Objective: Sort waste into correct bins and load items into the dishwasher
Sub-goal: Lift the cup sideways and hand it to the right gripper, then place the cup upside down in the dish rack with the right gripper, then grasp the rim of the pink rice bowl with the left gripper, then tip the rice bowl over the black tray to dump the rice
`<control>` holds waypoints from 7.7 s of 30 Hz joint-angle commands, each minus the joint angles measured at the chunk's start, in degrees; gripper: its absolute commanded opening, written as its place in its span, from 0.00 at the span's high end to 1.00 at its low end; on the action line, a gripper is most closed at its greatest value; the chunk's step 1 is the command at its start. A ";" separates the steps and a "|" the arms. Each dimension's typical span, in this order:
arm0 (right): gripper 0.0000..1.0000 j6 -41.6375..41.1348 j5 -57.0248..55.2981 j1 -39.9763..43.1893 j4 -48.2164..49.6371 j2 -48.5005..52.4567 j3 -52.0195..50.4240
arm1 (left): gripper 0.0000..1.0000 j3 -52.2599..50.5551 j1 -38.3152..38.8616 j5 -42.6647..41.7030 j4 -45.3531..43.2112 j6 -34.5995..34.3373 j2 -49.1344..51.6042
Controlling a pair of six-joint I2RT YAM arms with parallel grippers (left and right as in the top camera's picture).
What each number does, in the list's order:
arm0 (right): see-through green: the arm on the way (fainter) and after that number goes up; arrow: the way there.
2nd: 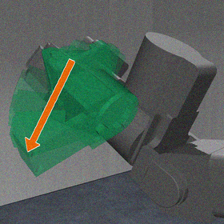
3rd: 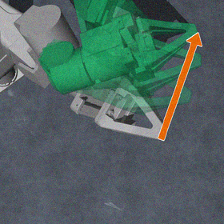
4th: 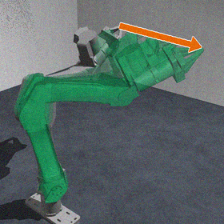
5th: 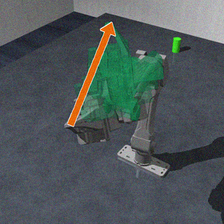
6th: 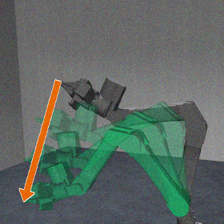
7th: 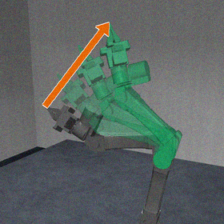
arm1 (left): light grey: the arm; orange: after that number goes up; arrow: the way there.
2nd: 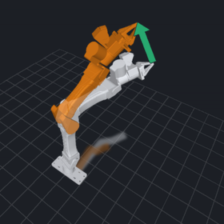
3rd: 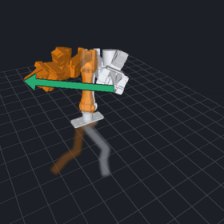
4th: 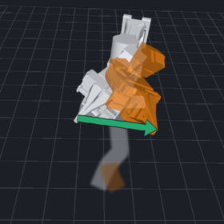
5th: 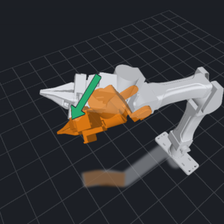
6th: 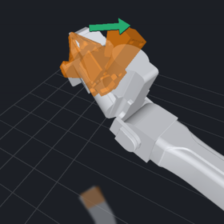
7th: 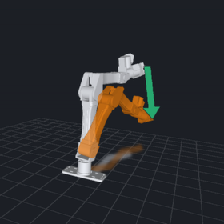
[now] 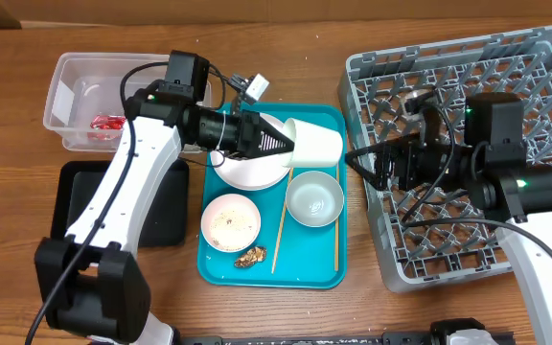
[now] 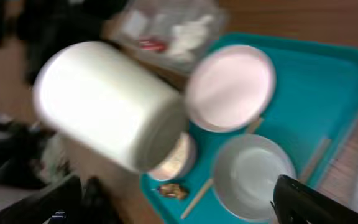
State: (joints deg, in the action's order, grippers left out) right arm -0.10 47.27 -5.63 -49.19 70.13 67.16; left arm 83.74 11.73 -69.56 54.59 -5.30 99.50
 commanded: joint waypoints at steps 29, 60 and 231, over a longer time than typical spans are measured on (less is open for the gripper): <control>0.16 12.52 30.40 0.13 8.57 6.51 0.61 | 0.96 0.79 5.20 -13.86 -8.04 -0.17 1.46; 0.64 11.89 15.61 0.13 0.50 6.51 0.61 | 0.33 0.79 4.76 11.50 -2.82 -1.60 1.46; 0.02 -11.91 -40.83 13.07 -32.20 11.54 18.58 | 0.96 -9.40 -17.51 36.33 8.09 1.44 -8.79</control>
State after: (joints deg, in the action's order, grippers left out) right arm -11.97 7.03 7.73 -81.62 82.65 85.17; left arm 73.60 1.91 -18.87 62.41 -14.24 92.49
